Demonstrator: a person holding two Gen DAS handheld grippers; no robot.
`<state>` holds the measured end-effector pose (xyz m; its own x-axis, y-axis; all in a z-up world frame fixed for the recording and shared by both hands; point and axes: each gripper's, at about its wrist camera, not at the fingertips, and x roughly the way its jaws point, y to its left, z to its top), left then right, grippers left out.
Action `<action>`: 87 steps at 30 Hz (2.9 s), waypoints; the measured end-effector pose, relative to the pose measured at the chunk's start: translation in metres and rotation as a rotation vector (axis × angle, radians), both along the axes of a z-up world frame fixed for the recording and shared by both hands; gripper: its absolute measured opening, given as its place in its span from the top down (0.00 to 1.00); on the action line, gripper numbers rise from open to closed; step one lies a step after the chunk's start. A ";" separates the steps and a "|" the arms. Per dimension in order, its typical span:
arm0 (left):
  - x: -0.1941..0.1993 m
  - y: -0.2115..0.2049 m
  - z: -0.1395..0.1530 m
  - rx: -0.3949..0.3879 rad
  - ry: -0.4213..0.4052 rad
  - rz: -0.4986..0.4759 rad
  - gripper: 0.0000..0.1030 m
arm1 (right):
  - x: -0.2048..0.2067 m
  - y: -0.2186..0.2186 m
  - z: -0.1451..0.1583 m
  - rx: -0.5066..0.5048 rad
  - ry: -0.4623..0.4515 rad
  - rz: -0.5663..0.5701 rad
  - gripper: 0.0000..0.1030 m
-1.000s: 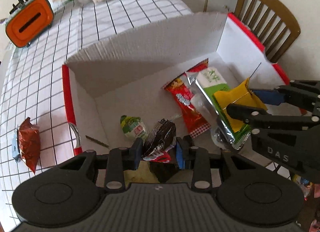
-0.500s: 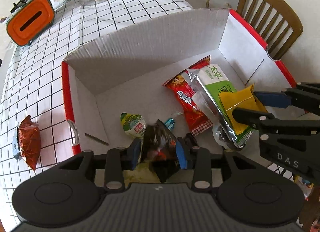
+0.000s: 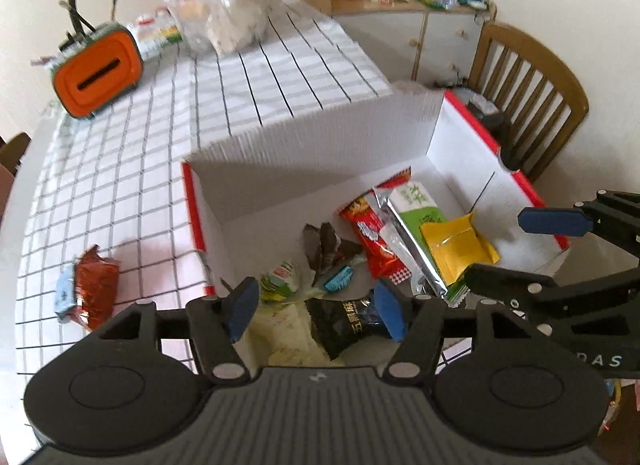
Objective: Organize snacks
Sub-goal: 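Withdraw both tools from the box toward the blue packet and brown bag, then grasp the light blue packet with the left gripper while the right gripper grasps the brown chip bag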
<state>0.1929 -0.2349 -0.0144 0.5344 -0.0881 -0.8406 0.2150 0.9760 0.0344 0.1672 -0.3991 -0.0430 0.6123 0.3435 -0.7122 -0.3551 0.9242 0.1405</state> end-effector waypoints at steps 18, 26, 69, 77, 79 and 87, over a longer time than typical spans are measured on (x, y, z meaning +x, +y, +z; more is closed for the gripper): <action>-0.064 0.048 0.052 -0.011 -0.208 0.083 0.17 | -0.036 0.028 0.047 0.098 -0.067 0.099 0.15; -0.089 0.086 0.055 0.002 -0.265 0.078 0.15 | -0.046 0.064 0.051 0.130 -0.080 0.142 0.01; 0.037 0.321 -0.055 0.093 -0.106 -0.372 0.14 | 0.033 0.306 -0.025 -0.062 0.087 0.228 0.02; 0.064 0.333 -0.077 0.082 -0.059 -0.466 0.14 | 0.058 0.320 -0.049 -0.078 0.127 0.217 0.03; 0.068 0.335 -0.083 0.083 -0.050 -0.484 0.14 | 0.064 0.324 -0.056 -0.082 0.136 0.214 0.03; 0.081 0.331 -0.101 0.095 -0.030 -0.565 0.14 | 0.086 0.341 -0.080 -0.111 0.157 0.234 0.05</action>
